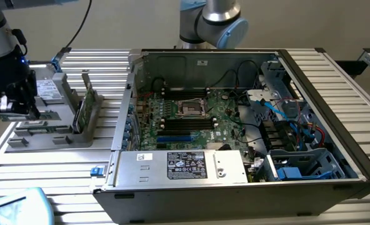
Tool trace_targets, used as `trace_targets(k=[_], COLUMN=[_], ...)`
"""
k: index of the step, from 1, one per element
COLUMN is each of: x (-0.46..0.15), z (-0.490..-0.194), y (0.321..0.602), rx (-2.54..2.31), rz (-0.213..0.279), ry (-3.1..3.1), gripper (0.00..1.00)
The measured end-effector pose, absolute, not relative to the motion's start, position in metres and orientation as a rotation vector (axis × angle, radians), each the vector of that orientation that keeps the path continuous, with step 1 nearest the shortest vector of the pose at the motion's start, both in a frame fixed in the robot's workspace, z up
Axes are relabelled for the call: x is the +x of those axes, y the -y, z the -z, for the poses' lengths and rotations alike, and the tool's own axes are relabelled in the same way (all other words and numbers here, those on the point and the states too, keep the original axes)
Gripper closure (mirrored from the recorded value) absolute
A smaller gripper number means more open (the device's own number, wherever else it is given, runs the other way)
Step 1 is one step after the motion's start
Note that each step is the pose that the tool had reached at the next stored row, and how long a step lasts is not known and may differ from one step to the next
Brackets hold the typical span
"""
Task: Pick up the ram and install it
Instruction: 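Pick up the ram and move it above insertion slot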
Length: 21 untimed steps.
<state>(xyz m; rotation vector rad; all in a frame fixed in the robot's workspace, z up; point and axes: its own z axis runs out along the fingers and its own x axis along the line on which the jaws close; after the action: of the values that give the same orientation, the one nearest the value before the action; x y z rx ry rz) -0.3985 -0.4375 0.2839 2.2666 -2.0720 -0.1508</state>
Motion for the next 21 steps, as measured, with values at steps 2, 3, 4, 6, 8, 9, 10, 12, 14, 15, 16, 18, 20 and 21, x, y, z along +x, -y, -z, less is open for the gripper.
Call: trace_targets(k=[2, 3, 4, 6, 8, 9, 10, 12, 14, 15, 16, 18, 20, 21], x=[-0.394, -0.391, -0.388, -0.381, -0.374, -0.370, -0.367, -0.359, -0.352, -0.348, -0.345, -0.337, -0.331, -0.327], z=[-0.292, -0.296, -0.300, -0.307, -0.313, -0.316, -0.320, -0.327, -0.333, -0.337, -0.340, -0.346, -0.351, -0.354], y=[0.437, 0.437, 0.437, 0.437, 0.437, 0.437, 0.437, 0.437, 0.437, 0.437, 0.437, 0.437, 0.437, 0.437], rx=[2.265, 2.264, 2.264, 2.262, 2.260, 2.259, 2.258, 2.256, 2.255, 2.254, 2.252, 2.250, 2.247, 2.245], rz=[0.154, 0.155, 0.156, 0.160, 0.164, 0.165, 0.167, 0.171, 0.174, 0.177, 0.179, 0.184, 0.190, 0.193], ry=[2.071, 2.070, 2.069, 2.068, 2.066, 2.066, 2.065, 2.063, 2.061, 2.061, 2.059, 2.057, 2.054, 2.053], gripper=[0.86, 0.86, 0.86, 0.86, 0.86, 0.86, 0.86, 0.86, 0.86, 0.86, 0.86, 0.86, 0.86, 0.86])
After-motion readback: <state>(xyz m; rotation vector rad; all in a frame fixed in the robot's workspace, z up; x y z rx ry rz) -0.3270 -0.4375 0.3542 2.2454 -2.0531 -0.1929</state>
